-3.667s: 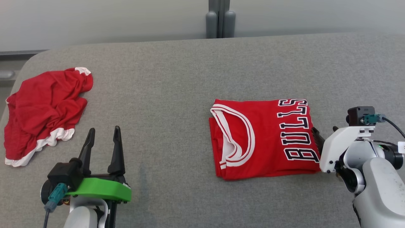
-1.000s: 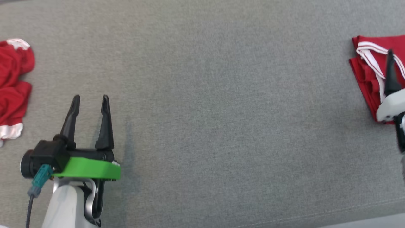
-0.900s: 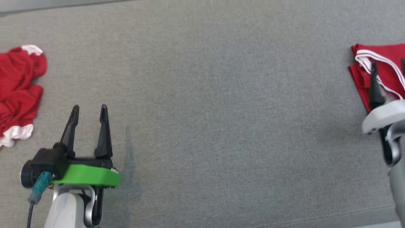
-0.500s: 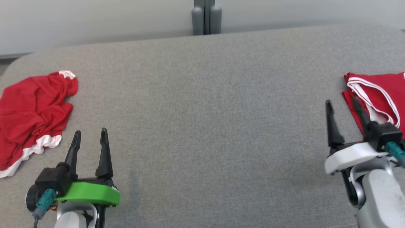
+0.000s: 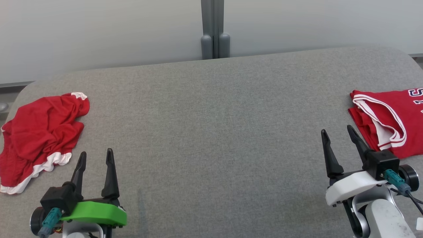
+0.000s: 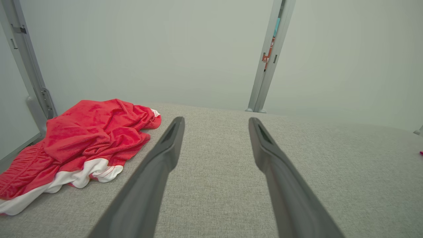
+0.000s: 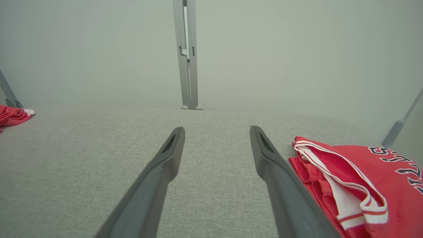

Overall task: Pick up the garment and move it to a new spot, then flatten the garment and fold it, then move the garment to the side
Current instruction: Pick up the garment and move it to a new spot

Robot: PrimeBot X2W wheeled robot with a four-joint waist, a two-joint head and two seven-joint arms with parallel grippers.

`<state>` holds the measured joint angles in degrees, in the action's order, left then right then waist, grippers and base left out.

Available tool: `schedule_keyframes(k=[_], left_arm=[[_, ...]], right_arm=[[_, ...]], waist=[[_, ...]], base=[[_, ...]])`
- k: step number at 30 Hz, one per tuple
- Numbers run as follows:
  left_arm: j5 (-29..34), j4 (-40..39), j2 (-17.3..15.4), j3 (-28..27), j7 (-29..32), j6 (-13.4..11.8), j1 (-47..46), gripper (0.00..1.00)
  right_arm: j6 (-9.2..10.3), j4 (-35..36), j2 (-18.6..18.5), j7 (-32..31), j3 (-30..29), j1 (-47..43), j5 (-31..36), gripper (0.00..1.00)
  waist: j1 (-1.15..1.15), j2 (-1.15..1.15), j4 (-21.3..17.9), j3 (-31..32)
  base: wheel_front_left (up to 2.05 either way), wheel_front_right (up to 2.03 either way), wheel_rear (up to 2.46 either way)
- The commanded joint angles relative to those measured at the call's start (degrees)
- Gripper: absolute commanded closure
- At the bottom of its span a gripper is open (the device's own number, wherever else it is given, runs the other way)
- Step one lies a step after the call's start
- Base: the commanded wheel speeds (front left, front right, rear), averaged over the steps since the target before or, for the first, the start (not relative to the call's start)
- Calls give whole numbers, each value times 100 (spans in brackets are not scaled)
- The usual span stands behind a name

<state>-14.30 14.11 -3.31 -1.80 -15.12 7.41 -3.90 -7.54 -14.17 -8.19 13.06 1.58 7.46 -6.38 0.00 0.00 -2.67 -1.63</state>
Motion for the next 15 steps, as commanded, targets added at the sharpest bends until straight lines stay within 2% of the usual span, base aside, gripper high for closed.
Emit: schedule_keyframes(k=[1, 9, 15], left_arm=[[22, 13, -10, 2, -1, 8, 55, 0], [55, 35, -48, 45, -1, 8, -22, 0], [31, 65, -62, 57, -1, 8, -59, 0]], right_arm=[[11, 34, 4, -16, 2, -48, 32, 0], [11, 109, 22, -19, 18, -83, 131, 0], [11, 115, 32, -33, 7, -138, 166, 0]], waist=[[0, 0, 11, 8], [0, 0, 68, 2], [0, 0, 316, -6]], base=[[0, 0, 0], [0, 0, 0], [0, 0, 0]])
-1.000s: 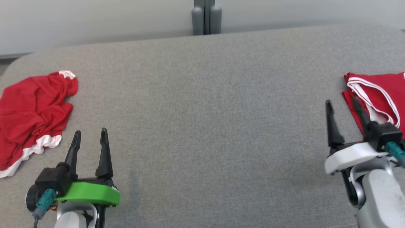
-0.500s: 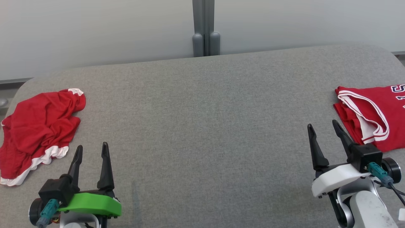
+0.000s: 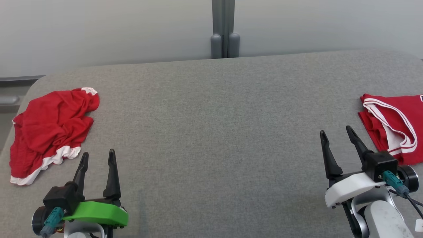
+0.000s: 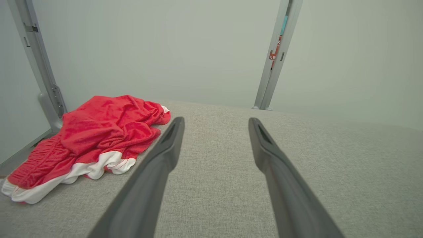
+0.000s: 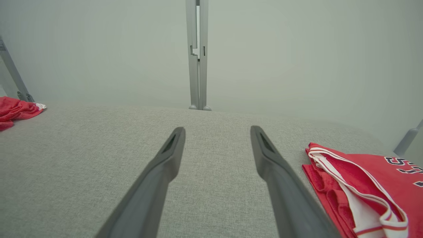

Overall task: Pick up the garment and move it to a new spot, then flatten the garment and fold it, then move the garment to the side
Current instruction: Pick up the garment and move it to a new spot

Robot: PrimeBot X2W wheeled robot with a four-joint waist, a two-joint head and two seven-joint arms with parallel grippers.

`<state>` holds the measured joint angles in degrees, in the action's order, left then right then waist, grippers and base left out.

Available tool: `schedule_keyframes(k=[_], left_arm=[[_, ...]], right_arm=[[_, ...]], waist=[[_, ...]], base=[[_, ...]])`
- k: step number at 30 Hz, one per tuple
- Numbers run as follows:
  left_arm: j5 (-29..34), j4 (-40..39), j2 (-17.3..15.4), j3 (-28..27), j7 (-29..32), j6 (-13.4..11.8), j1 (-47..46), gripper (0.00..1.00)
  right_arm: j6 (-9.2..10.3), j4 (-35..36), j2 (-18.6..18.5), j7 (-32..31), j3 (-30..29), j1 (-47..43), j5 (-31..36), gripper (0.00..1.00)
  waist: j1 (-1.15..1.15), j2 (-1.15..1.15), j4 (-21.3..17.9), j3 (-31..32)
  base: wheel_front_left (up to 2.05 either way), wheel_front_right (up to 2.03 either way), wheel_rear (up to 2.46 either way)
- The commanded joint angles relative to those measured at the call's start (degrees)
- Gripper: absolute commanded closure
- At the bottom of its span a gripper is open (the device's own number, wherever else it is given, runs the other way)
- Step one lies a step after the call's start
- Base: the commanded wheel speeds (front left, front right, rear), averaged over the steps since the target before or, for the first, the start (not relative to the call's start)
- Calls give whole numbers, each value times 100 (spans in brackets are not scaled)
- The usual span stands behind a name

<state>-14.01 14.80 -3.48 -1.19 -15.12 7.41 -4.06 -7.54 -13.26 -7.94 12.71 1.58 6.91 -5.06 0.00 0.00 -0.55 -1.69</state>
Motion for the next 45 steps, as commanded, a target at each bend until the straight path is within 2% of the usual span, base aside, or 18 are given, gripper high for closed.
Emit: schedule_keyframes(k=[1, 13, 22, 32, 45], left_arm=[[-1, 3, -44, -6, -1, 8, -42, 0], [29, -20, -78, -135, -1, 8, 65, 0], [57, -48, -119, -286, -1, 8, 197, 0], [18, -63, -99, -322, 0, 8, 216, 0], [29, -64, -11, -381, 0, 8, 185, 0]], right_arm=[[11, 35, 36, -3, 19, -94, 37, 0], [11, 57, 67, -43, 243, -117, 12, 0], [11, 19, 96, -11, 410, -130, -29, 0], [11, 40, 49, -14, 511, -61, -29, 0], [11, 117, 2, -27, 544, -13, -15, 0]], waist=[[0, 0, 180, 1], [0, 0, 1304, 46], [0, 0, 1882, 111], [0, 0, 2134, 33], [0, 0, 2073, -88]], base=[[0, 0, 0], [0, 0, 0], [0, 0, 0], [0, 0, 0], [0, 0, 0]])
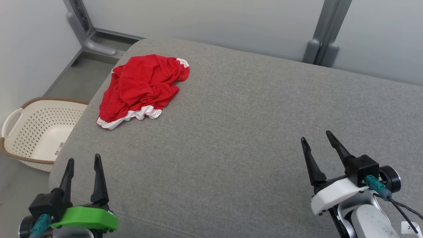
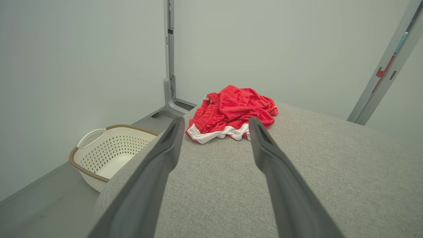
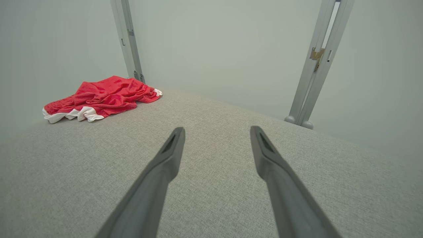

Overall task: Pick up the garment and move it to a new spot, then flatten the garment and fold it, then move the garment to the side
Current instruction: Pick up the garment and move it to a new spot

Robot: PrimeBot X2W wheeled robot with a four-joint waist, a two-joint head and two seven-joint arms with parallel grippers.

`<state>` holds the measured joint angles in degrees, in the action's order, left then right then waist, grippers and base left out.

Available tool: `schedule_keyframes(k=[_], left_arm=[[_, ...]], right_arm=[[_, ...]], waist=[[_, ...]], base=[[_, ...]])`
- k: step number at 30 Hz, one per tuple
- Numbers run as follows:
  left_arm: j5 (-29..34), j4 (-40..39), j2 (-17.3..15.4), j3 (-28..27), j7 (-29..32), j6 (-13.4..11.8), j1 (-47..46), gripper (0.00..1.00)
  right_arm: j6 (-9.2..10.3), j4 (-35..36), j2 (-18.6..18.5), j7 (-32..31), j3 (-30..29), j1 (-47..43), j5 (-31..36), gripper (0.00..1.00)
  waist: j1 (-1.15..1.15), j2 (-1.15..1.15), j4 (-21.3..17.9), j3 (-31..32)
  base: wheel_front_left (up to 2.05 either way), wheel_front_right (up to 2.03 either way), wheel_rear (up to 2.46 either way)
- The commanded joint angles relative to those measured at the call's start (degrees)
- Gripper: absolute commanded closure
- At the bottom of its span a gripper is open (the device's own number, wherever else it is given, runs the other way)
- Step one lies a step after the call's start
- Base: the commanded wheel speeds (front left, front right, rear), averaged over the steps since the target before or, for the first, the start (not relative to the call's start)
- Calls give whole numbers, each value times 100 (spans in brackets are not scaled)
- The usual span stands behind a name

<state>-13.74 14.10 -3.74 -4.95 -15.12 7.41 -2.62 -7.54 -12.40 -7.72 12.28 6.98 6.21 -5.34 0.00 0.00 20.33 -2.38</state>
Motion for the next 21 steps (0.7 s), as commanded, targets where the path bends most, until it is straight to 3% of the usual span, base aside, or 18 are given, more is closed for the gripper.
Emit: schedule_keyframes(k=[1, 10, 21], left_arm=[[-53, 48, 22, 14, 0, 8, -8, 0], [-501, 1262, -154, 98, 21, 8, -1175, 0], [-1195, 3136, -733, -430, 621, -83, -3415, 0]], right_arm=[[11, 46, -26, 18, -9, 65, 21, 0], [11, 383, -156, -158, 51, 201, 113, 0], [11, 1278, -684, -675, 436, 753, 134, 0]], waist=[[0, 0, -20, -43], [0, 0, -143, -569], [0, 0, -882, -2021]], base=[[0, 0, 0], [0, 0, 0], [0, 0, 0]])
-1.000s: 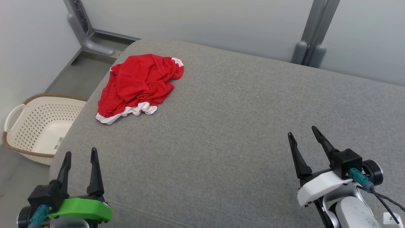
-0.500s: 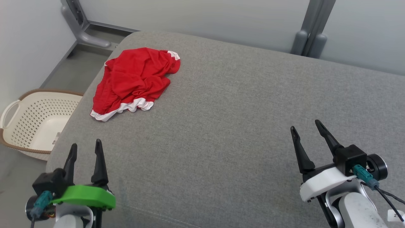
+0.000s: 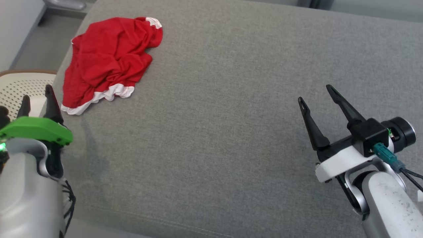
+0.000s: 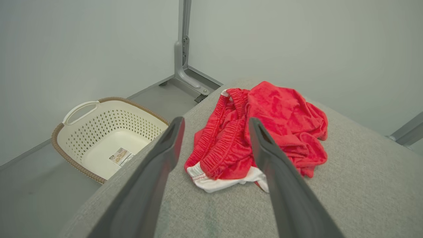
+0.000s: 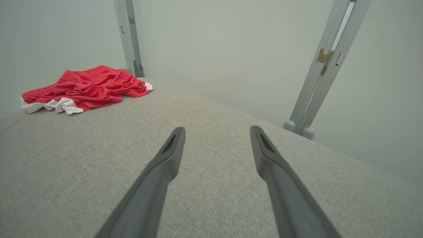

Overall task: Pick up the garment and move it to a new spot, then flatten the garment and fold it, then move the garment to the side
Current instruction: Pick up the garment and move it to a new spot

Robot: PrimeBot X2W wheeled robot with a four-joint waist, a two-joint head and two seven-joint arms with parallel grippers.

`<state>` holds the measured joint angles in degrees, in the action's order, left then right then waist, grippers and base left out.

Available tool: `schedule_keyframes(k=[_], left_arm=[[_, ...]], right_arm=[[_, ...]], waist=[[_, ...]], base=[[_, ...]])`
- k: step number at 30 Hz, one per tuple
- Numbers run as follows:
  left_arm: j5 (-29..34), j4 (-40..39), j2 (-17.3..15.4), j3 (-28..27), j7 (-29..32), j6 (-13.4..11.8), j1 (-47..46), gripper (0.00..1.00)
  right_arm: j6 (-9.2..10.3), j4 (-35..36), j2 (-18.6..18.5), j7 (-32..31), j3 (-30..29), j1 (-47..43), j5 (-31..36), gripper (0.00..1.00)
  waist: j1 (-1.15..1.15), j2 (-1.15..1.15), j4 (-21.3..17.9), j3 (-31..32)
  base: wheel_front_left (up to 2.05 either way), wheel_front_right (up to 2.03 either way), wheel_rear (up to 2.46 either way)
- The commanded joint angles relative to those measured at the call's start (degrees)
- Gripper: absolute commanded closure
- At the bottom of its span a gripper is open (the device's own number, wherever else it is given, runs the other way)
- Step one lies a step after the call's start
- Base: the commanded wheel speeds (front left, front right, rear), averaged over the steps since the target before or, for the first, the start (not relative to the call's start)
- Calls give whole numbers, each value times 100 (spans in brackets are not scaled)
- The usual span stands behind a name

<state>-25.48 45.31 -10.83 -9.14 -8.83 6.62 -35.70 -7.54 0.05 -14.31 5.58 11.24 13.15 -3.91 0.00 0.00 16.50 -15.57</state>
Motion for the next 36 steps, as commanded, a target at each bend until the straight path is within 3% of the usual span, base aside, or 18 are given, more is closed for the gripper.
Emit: schedule_keyframes(k=[1, 7, 12, 18, 19, 20, 22, 28, 36], left_arm=[[-133, 114, -73, -89, 36, -4, -246, 0], [-487, 683, -530, -400, 404, 1, -912, 0], [-1116, 1057, -692, -811, 977, 44, -1192, 0], [-1056, 1475, -885, -705, 1444, -115, -1130, 0], [-1040, 1572, -870, -645, 1625, -99, -1111, 21], [-1081, 1626, -827, -625, 1751, -75, -1108, 100], [-1149, 1654, -779, -589, 1936, -21, -1129, 100], [-1035, 1119, -1070, -404, 1656, 51, -1278, 100], [-980, -310, -1084, 279, 1592, 85, -1525, 100]], right_arm=[[11, 104, -52, -34, 47, 103, -14, 0], [11, 483, -181, -140, 227, 272, 3, 0], [11, 598, -143, -88, 231, 200, 6, 0], [11, 581, -60, -31, 229, 126, 19, 0], [11, 562, -41, -18, 227, 123, 15, 0], [11, 543, -32, -11, 231, 118, 4, 0], [11, 479, -16, 27, 243, 103, -28, 0], [11, 231, 107, 163, 342, 76, -120, 0], [11, -291, 397, 455, 486, 126, -268, 0]], waist=[[0, 0, -573, -814], [0, 0, -1054, -1360], [0, 0, -1288, -1499], [0, 0, -1477, -1411], [0, 0, -1490, -1372], [0, 0, -1497, -1338], [0, 0, -1498, -1235], [0, 0, -1445, -731], [0, 0, -1528, 121]], base=[[0, 0, 0], [0, 0, 0], [0, 0, 0], [0, 0, 0], [0, 0, 0], [0, 0, 0], [0, 0, 0], [0, 0, 0], [0, 0, 0]])
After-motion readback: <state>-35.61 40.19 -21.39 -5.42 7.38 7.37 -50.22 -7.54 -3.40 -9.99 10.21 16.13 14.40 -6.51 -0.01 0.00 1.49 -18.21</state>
